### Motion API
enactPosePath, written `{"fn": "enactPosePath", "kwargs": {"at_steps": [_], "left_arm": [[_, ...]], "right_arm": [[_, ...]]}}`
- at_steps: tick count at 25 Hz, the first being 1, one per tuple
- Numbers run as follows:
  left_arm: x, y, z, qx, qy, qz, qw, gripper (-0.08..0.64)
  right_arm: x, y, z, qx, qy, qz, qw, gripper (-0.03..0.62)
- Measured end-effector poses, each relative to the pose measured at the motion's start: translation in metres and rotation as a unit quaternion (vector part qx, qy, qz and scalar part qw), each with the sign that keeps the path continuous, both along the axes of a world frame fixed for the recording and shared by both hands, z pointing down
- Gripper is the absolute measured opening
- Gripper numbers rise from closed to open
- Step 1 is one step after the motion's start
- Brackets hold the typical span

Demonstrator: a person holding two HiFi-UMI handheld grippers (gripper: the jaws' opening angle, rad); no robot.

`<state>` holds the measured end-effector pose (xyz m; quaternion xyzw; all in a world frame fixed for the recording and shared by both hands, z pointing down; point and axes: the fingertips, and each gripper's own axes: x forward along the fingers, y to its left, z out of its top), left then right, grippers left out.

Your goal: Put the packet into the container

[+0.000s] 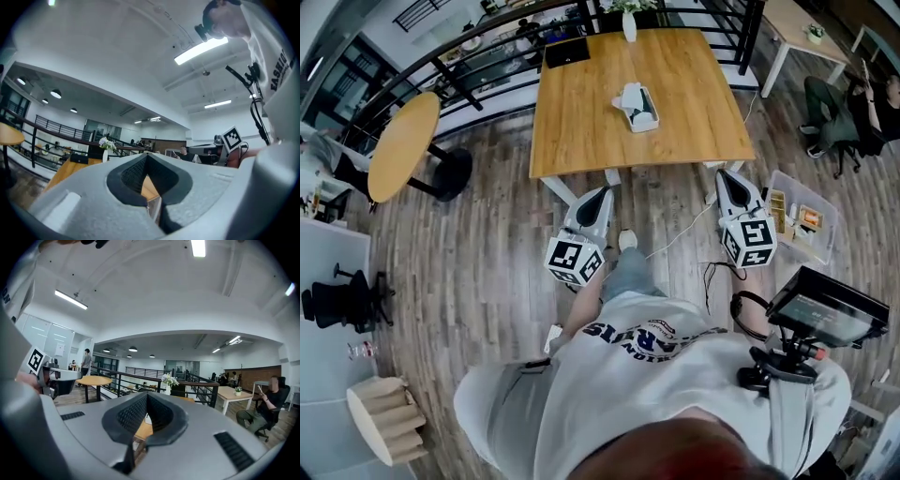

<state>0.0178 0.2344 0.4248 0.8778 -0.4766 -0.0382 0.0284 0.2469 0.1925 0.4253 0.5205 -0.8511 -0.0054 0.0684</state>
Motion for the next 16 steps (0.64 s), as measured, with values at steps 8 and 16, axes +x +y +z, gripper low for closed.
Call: {"fn": "enactPosePath", "kwargs": {"at_steps": [8, 16], "left_arm": [[0.001, 0.053, -0.066, 0.02, -0.011, 0.03, 0.9993, -0.003], [-0.043, 0.057, -0.056, 0.044, -0.019, -0.001, 0.9989, -0.003]], "right_arm": [[-0.004, 0.054, -0.055, 0.01, -0.017, 0.014, 1.0, 0.003], [-0.032, 0.061, -0.031, 0.016, -0.016, 0.005, 1.0, 0.003]]}}
